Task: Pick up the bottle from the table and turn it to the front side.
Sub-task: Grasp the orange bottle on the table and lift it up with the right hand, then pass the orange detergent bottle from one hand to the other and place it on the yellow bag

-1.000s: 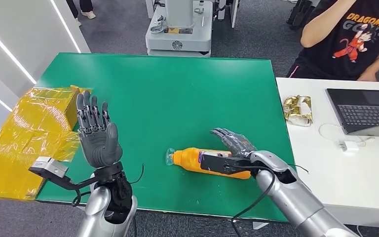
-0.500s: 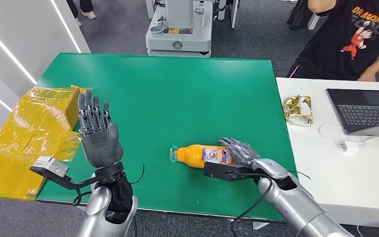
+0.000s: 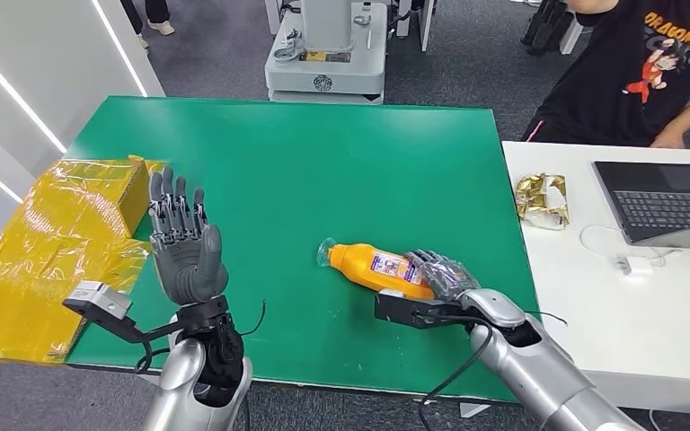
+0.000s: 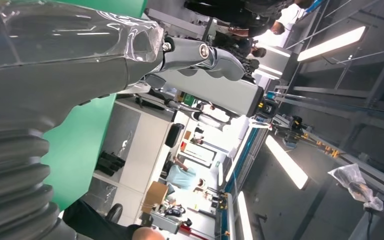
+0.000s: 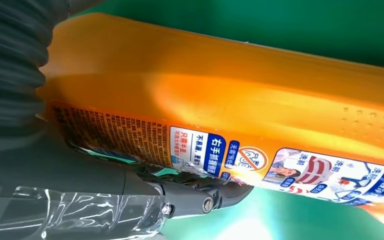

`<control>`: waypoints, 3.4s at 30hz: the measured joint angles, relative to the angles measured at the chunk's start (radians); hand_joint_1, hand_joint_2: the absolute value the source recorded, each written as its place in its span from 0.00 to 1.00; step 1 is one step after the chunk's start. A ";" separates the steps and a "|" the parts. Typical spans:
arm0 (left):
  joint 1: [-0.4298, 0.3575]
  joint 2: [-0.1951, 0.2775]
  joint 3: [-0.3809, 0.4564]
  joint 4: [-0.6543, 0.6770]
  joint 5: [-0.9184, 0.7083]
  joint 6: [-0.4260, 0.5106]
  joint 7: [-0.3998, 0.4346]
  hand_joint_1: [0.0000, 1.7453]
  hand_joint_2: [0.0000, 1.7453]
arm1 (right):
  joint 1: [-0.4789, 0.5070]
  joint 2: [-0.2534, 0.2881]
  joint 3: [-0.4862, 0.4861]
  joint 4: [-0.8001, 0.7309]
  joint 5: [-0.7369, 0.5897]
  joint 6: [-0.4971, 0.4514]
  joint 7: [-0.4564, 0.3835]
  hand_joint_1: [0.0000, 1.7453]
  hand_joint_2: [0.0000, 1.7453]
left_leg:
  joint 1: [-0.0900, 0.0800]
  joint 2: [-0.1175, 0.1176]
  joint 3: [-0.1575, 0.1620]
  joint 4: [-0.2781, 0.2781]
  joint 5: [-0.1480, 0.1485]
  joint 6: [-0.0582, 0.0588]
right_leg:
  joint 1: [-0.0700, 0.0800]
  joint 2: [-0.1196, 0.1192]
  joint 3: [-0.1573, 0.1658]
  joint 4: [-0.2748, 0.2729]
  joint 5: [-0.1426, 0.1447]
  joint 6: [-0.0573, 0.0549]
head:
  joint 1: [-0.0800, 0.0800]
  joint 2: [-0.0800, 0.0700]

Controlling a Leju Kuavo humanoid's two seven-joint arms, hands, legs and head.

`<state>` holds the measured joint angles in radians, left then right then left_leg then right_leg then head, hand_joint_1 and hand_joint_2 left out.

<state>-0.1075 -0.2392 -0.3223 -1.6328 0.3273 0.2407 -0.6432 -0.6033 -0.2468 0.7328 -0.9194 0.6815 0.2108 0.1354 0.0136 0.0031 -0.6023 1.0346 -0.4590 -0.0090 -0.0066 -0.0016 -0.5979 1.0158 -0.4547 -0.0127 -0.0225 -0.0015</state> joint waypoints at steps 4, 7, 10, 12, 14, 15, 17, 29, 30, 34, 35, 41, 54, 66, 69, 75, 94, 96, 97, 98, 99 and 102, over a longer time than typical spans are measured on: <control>-0.005 -0.001 0.000 0.005 0.000 0.000 0.005 0.00 1.00 | 0.001 0.000 -0.001 0.000 0.003 -0.007 0.005 0.91 1.00 | 0.000 0.000 0.000 0.000 0.000 0.000 | 0.000 0.000 0.000 0.000 0.000 0.000 | 0.000 0.000; -0.006 -0.002 0.000 0.010 0.000 0.000 0.006 0.00 1.00 | 0.005 0.000 -0.005 0.000 0.009 -0.015 0.006 0.99 1.00 | 0.000 0.000 0.000 0.000 0.000 0.000 | 0.000 0.000 0.000 0.000 0.000 0.000 | 0.000 0.000; -0.006 -0.002 0.000 0.013 0.001 0.000 0.006 0.00 1.00 | 0.011 0.000 -0.014 0.000 0.017 -0.029 0.004 1.00 1.00 | 0.000 0.000 0.000 0.000 0.000 0.000 | 0.000 0.000 0.000 0.000 0.000 0.000 | 0.000 0.000; -0.006 -0.002 0.001 0.014 0.001 0.001 0.006 0.00 1.00 | 0.015 0.001 -0.019 -0.001 0.019 -0.036 0.003 1.00 1.00 | 0.000 0.000 0.000 0.000 0.000 0.000 | 0.000 0.000 0.000 0.000 0.000 0.000 | 0.000 0.000; -0.007 -0.003 0.001 0.015 0.001 0.002 0.006 0.00 1.00 | 0.017 0.003 -0.024 -0.001 0.019 -0.040 0.001 1.00 1.00 | 0.000 0.000 0.000 0.000 0.000 0.000 | 0.000 0.000 0.000 0.000 0.000 0.000 | 0.000 0.000; -0.007 -0.003 0.001 0.016 0.001 0.003 0.006 0.00 1.00 | 0.017 0.005 -0.026 -0.001 0.019 -0.043 0.001 1.00 1.00 | 0.000 0.000 0.000 0.000 0.000 0.000 | 0.000 0.000 0.000 0.000 0.000 0.000 | 0.000 0.000; -0.007 -0.003 0.001 0.017 0.001 0.004 0.006 0.00 1.00 | 0.020 0.009 -0.032 0.000 0.020 -0.055 -0.001 1.00 1.00 | 0.000 0.000 0.000 0.000 0.000 0.000 | 0.000 0.000 0.000 0.000 0.000 0.000 | 0.000 0.000; -0.006 -0.005 0.003 0.021 0.002 0.042 -0.004 0.00 1.00 | 0.098 0.091 -0.148 -0.051 -0.062 -0.427 -0.150 1.00 1.00 | 0.000 0.000 -0.001 0.000 0.000 0.000 | 0.000 0.000 -0.001 0.001 0.000 0.000 | 0.000 0.000; -0.006 -0.005 0.003 0.021 0.004 0.049 -0.008 0.00 1.00 | 0.110 0.104 -0.168 -0.069 -0.079 -0.496 -0.186 1.00 1.00 | 0.000 0.000 -0.001 0.000 0.000 0.000 | 0.000 0.000 -0.001 0.001 0.000 0.000 | 0.000 0.000; -0.007 -0.007 0.003 0.022 0.011 0.070 -0.020 0.00 1.00 | 0.148 0.148 -0.237 -0.127 -0.128 -0.678 -0.283 1.00 1.00 | 0.000 0.000 -0.001 0.000 0.000 0.000 | 0.000 0.000 -0.001 0.000 0.000 0.000 | 0.000 0.000; -0.007 -0.007 0.003 0.023 0.013 0.073 -0.023 0.00 1.00 | 0.159 0.156 -0.250 -0.139 -0.140 -0.702 -0.301 1.00 1.00 | 0.000 0.000 -0.001 0.000 0.000 0.000 | 0.000 0.000 -0.001 0.000 0.000 0.000 | 0.000 0.000; -0.008 -0.008 0.001 0.031 0.022 0.085 -0.030 0.00 1.00 | 0.232 0.191 -0.294 -0.214 -0.179 -0.797 -0.380 1.00 1.00 | 0.000 0.000 -0.001 0.000 0.000 0.000 | 0.000 0.000 -0.001 0.000 0.000 0.000 | 0.000 0.000; -0.024 -0.008 -0.011 0.066 0.142 -0.066 0.014 0.00 1.00 | 0.331 0.225 -0.310 -0.329 -0.163 -0.815 -0.418 1.00 1.00 | 0.000 0.000 -0.001 0.000 0.000 0.000 | 0.000 0.000 -0.001 0.000 0.000 0.000 | 0.000 0.000; -0.072 -0.004 -0.028 0.142 0.253 -0.314 0.094 0.00 1.00 | 0.345 0.228 -0.300 -0.369 -0.163 -0.637 -0.468 1.00 1.00 | 0.000 0.000 -0.001 0.000 0.000 0.000 | 0.000 0.000 -0.001 0.000 0.000 0.000 | 0.000 0.000; -0.084 0.000 -0.032 0.171 0.252 -0.342 0.098 0.00 1.00 | 0.349 0.228 -0.290 -0.381 -0.192 -0.525 -0.479 1.00 1.00 | 0.000 0.000 -0.001 0.000 0.000 0.000 | 0.000 0.000 -0.001 0.000 0.000 0.000 | 0.000 0.000; -0.095 0.003 -0.033 0.198 0.246 -0.355 0.101 0.00 1.00 | 0.349 0.225 -0.262 -0.390 -0.197 -0.334 -0.497 1.00 1.00 | 0.000 0.000 -0.001 -0.001 0.000 0.000 | 0.000 0.000 -0.001 0.000 0.000 0.000 | 0.000 0.000; -0.098 0.019 -0.032 0.220 0.227 -0.353 0.101 0.00 1.00 | 0.297 0.202 -0.219 -0.302 -0.196 -0.173 -0.431 1.00 1.00 | 0.000 0.000 -0.001 0.000 0.000 0.000 | 0.000 0.000 -0.001 0.001 0.000 0.000 | 0.000 0.000; -0.097 0.021 -0.032 0.220 0.223 -0.348 0.101 0.00 1.00 | 0.289 0.200 -0.217 -0.288 -0.198 -0.196 -0.417 1.00 1.00 | 0.000 0.000 -0.001 0.000 0.000 0.000 | 0.000 0.000 -0.001 0.001 0.000 0.000 | 0.000 0.000; -0.097 0.022 -0.032 0.220 0.221 -0.345 0.101 0.00 1.00 | 0.285 0.200 -0.216 -0.282 -0.199 -0.212 -0.411 1.00 1.00 | 0.000 0.000 -0.001 0.000 0.000 0.000 | 0.000 0.000 -0.001 0.001 0.000 0.000 | 0.000 0.000; -0.097 0.022 -0.032 0.220 0.220 -0.342 0.101 0.00 1.00 | 0.283 0.200 -0.216 -0.277 -0.200 -0.226 -0.406 1.00 1.00 | 0.000 0.000 -0.002 0.000 0.000 0.000 | 0.000 0.000 -0.001 0.001 0.000 0.000 | 0.000 0.000; -0.097 0.023 -0.032 0.220 0.218 -0.340 0.101 0.00 1.00 | 0.280 0.200 -0.216 -0.273 -0.200 -0.236 -0.404 1.00 1.00 | 0.000 0.000 -0.002 0.000 0.000 0.000 | 0.000 0.000 -0.001 0.001 0.000 0.000 | 0.000 0.000; -0.098 0.024 -0.032 0.220 0.217 -0.335 0.101 0.00 1.00 | 0.276 0.200 -0.216 -0.262 -0.203 -0.249 -0.400 1.00 1.00 | 0.000 0.000 -0.001 0.000 0.000 0.000 | 0.000 0.000 -0.001 0.000 0.000 0.000 | 0.000 0.000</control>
<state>-0.2050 -0.2150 -0.3548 -1.4130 0.5447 -0.0939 -0.5417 -0.3276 -0.0473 0.5169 -1.1813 0.4786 -0.0383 -0.2642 0.0136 0.0027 -0.6038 1.0342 -0.4590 -0.0092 -0.0066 -0.0020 -0.5987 1.0163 -0.4549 -0.0128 -0.0228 -0.0015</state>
